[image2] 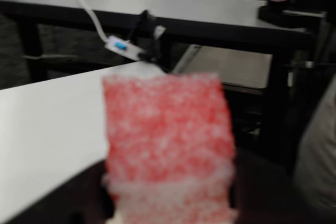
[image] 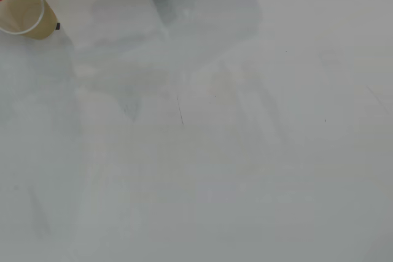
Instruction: Pick up the cube and drop it in the cup.
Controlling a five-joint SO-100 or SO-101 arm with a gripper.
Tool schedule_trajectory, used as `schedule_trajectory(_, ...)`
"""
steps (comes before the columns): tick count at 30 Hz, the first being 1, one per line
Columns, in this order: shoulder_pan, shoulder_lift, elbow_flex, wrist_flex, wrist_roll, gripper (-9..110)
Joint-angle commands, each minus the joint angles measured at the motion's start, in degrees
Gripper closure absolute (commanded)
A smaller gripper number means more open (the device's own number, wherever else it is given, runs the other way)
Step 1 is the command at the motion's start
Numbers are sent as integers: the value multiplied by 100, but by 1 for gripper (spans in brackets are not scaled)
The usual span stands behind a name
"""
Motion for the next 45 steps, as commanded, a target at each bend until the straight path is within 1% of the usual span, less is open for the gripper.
schedule_trajectory(1,123,53,-132,0,-18,93)
schedule_trajectory(5,149,-281,-272,53,-18,93)
schedule_trajectory(13,44,-923,-923,721,44,94)
schedule_trajectory(19,-149,-949,-1072,677,44,94)
schedule_trajectory(24,-299,-1213,-1521,519,44,94)
schedule_trajectory(32,-299,-1802,-2188,721,44,94)
schedule_trajectory(45,-299,-2153,-2338,1345,44,95)
